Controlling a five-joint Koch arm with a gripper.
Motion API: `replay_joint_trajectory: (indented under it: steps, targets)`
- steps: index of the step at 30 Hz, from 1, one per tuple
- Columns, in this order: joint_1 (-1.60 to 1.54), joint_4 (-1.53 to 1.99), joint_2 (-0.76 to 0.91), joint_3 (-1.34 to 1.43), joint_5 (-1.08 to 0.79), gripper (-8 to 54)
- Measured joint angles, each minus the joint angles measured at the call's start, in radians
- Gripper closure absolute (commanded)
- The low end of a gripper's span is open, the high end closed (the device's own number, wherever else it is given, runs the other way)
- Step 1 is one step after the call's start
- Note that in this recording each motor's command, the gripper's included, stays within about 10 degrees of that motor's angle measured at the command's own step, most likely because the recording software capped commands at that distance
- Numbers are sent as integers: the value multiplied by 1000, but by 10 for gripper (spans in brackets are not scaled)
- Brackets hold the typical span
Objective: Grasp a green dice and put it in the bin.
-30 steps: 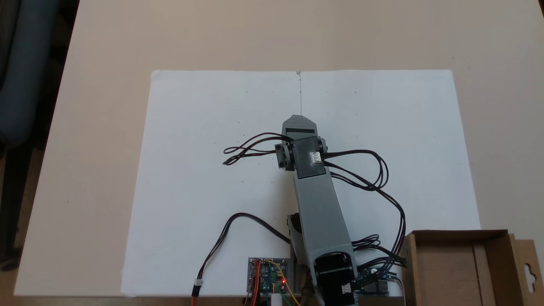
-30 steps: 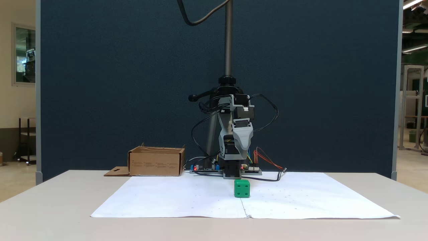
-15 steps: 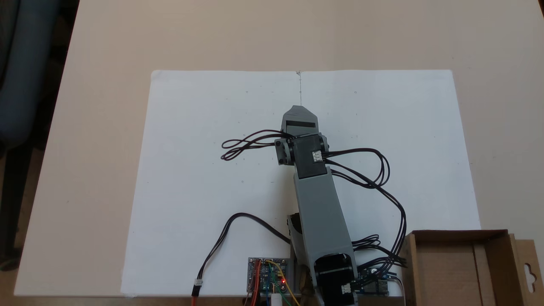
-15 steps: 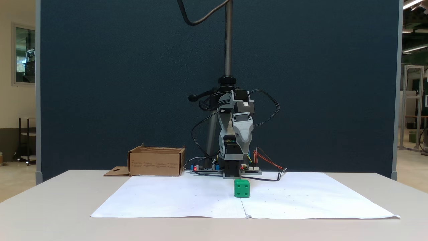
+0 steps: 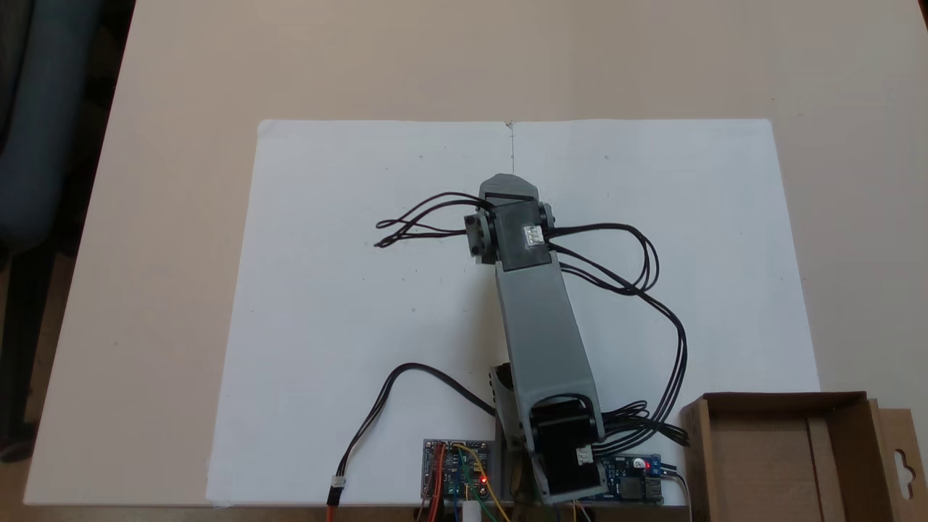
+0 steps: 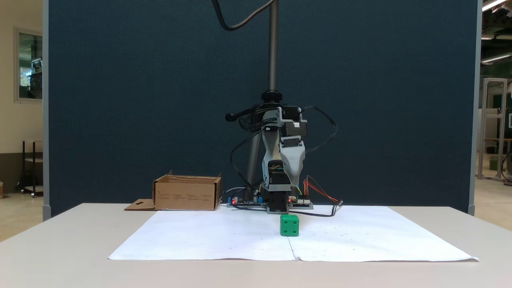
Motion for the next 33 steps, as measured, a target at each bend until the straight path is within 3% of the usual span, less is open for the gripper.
replay_joint_trajectory:
  steps: [12, 33]
  targets:
    - [67, 0, -198, -81, 2, 32]
    - [117, 20, -402, -143, 0, 32]
